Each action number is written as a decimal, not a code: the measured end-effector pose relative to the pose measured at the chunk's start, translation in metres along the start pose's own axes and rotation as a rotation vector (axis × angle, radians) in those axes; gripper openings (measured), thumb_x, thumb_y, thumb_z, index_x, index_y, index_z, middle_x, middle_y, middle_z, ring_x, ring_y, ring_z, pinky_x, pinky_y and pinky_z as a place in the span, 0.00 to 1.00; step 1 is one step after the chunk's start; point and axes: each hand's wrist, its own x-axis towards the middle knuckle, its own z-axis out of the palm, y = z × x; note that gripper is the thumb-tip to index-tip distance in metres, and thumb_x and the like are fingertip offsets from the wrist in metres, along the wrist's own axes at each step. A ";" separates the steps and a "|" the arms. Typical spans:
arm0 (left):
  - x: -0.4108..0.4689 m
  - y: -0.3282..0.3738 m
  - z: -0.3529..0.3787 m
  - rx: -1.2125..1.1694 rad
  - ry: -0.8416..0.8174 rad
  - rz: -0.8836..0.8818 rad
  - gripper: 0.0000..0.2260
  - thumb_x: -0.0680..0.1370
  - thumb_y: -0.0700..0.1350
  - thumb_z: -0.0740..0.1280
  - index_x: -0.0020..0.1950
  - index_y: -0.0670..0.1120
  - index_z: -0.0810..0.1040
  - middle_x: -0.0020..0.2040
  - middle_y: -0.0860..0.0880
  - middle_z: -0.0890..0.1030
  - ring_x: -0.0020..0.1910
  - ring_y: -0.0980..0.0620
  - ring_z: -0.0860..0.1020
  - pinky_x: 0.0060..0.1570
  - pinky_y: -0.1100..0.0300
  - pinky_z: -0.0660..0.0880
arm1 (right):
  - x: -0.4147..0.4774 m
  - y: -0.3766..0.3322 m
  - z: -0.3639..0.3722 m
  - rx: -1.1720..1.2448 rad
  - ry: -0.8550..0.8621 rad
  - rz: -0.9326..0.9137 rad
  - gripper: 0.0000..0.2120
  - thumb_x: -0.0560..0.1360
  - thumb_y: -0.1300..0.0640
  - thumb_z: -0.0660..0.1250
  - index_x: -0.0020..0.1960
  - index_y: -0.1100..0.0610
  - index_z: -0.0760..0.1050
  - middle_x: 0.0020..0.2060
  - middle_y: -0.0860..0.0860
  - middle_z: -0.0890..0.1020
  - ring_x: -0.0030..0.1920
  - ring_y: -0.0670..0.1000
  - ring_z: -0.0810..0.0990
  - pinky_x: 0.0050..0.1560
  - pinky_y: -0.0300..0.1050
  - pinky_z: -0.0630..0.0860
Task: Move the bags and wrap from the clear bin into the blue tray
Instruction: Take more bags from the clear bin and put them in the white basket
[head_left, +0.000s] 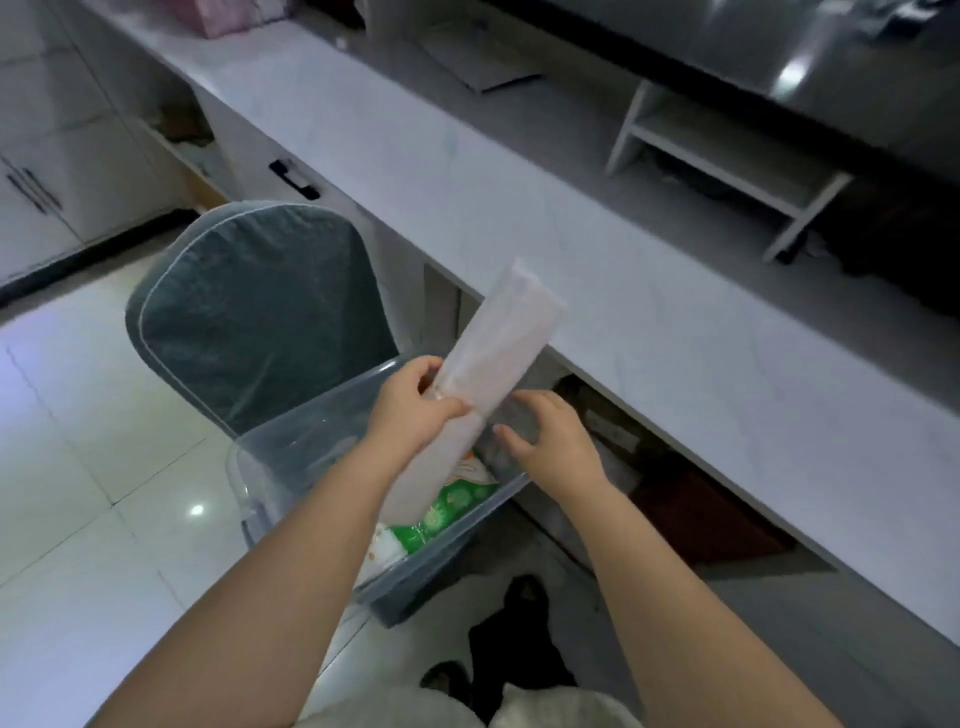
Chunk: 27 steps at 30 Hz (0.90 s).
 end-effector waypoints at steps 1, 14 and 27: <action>-0.001 0.018 0.010 -0.053 -0.062 0.008 0.17 0.63 0.44 0.78 0.47 0.56 0.77 0.46 0.55 0.82 0.45 0.54 0.79 0.41 0.59 0.73 | -0.009 0.002 -0.018 0.055 0.036 0.071 0.22 0.72 0.44 0.69 0.63 0.49 0.71 0.59 0.46 0.76 0.59 0.47 0.74 0.57 0.46 0.73; -0.082 0.221 0.269 -0.381 -0.847 -0.075 0.27 0.64 0.46 0.79 0.61 0.48 0.75 0.54 0.46 0.84 0.51 0.44 0.83 0.47 0.48 0.80 | -0.162 0.101 -0.279 0.942 0.554 0.411 0.27 0.65 0.54 0.75 0.62 0.51 0.72 0.52 0.56 0.83 0.50 0.55 0.84 0.43 0.49 0.80; -0.166 0.329 0.553 -0.161 -1.054 -0.137 0.12 0.72 0.43 0.71 0.55 0.46 0.79 0.49 0.46 0.84 0.45 0.47 0.83 0.40 0.54 0.82 | -0.273 0.296 -0.469 1.027 0.733 0.635 0.19 0.73 0.64 0.69 0.63 0.57 0.73 0.50 0.58 0.83 0.35 0.51 0.83 0.29 0.42 0.76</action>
